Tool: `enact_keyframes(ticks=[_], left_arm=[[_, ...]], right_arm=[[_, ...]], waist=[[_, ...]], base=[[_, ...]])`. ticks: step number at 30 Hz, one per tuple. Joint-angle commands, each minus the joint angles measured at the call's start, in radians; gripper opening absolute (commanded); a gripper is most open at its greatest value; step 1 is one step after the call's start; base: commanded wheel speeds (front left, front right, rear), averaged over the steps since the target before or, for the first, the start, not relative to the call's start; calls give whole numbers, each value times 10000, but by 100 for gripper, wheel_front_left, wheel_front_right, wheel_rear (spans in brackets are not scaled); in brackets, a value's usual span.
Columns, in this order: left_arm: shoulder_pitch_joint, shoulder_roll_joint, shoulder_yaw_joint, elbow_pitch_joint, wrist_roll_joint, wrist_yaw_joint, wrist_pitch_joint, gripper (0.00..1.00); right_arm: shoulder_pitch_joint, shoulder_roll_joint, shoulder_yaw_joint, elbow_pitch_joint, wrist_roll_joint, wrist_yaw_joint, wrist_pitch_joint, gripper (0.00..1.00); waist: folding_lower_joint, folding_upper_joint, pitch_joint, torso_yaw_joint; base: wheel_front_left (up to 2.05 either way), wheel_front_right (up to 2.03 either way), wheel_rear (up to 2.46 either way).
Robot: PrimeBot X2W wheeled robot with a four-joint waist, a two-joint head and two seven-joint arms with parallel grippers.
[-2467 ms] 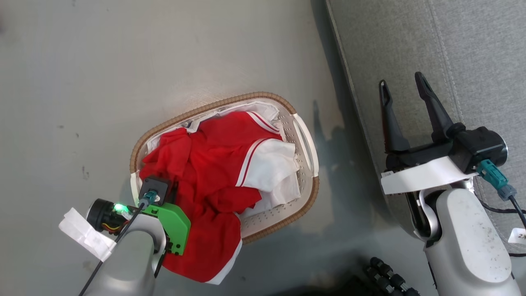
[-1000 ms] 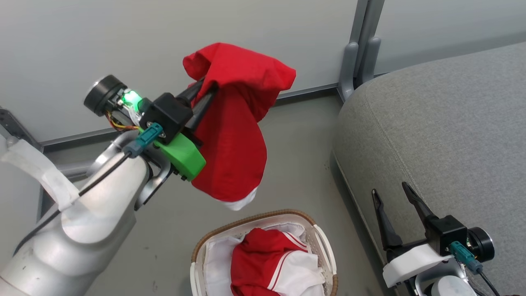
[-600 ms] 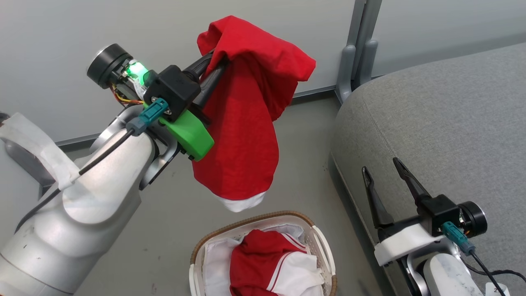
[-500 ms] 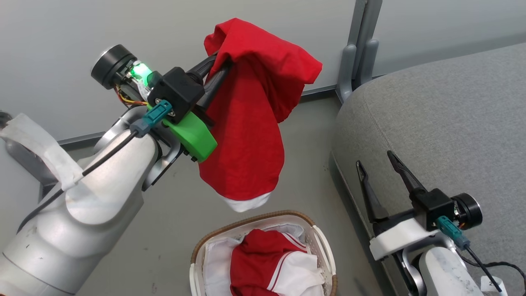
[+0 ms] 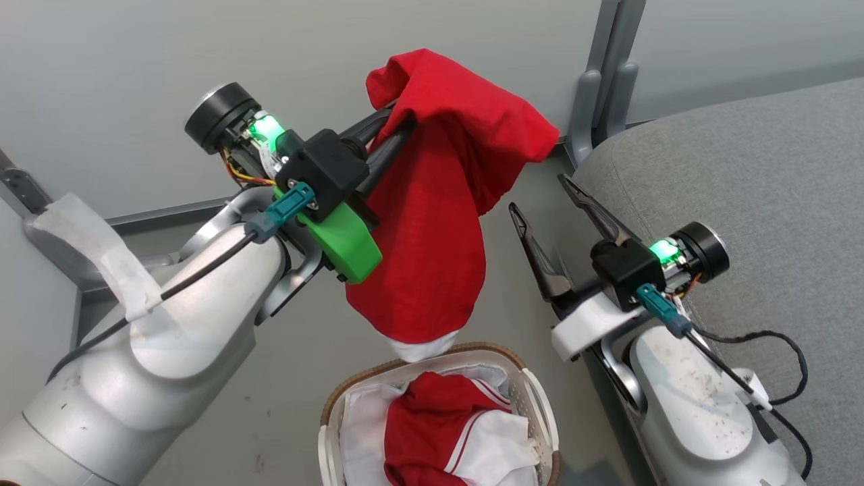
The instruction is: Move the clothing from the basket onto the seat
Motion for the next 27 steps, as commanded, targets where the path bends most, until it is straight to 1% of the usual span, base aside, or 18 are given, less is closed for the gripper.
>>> enact_keyframes(ticks=[1, 5, 12, 13, 14, 15, 16, 23, 24, 25, 26, 27], left_arm=[[-161, -71, -65, -45, -40, -26, -26, 0], [-183, -90, -264, -142, -62, -26, -100, 0], [-161, -141, -526, -202, -93, -26, -253, 0], [-141, -151, -555, -194, -112, -26, -274, 0], [-123, -155, -569, -185, -136, -26, -291, 0], [-99, -154, -587, -172, -163, -26, -303, 0], [-68, -149, -595, -153, -178, -26, -311, 0], [356, 2, -488, 149, -477, 162, -402, 0], [434, 13, -466, 210, -539, 176, -418, 2], [539, 21, -434, 282, -594, 217, -471, 28], [634, 23, -401, 356, -664, 257, -510, 35], [743, 25, -366, 462, -717, 266, -559, 47]], right_arm=[[-287, -48, 83, 226, -93, -7, -49, 100], [-945, -84, 380, 724, -153, -7, -49, 100], [-1877, -417, 1489, 1702, 450, -7, -49, 100], [-2002, -453, 1612, 1828, 578, -7, -49, 49], [-2075, -470, 1669, 1930, 688, -7, -49, 38], [-2160, -482, 1752, 2028, 814, -7, -49, 12], [-2214, -488, 1803, 2076, 894, -7, -49, 0], [-2342, -511, 1828, 2089, 1249, -7, -49, 0], [-2327, -523, 1784, 2065, 1275, -7, -49, 0], [-2303, -533, 1711, 2030, 1303, -7, -49, 0], [-2280, -528, 1648, 2007, 1319, -7, -49, 0], [-2250, -518, 1582, 1978, 1330, -7, -49, 0]], waist=[[1, 102, 9, 33], [1, 102, 52, 115], [1, 102, 98, 215], [1, 102, 102, 220], [1, 102, 106, 223], [1, 102, 114, 227], [1, 102, 121, 230], [1, 102, 182, 200], [1, 102, 189, 194], [1, 102, 198, 187], [1, 102, 202, 182], [1, 102, 203, 174]], base=[[0, 0, 0], [0, 0, 0], [0, 0, 0], [0, 0, 0], [0, 0, 0], [0, 0, 0], [0, 0, 0], [0, 0, 0], [0, 0, 0], [0, 0, 0], [0, 0, 0], [0, 0, 0]])
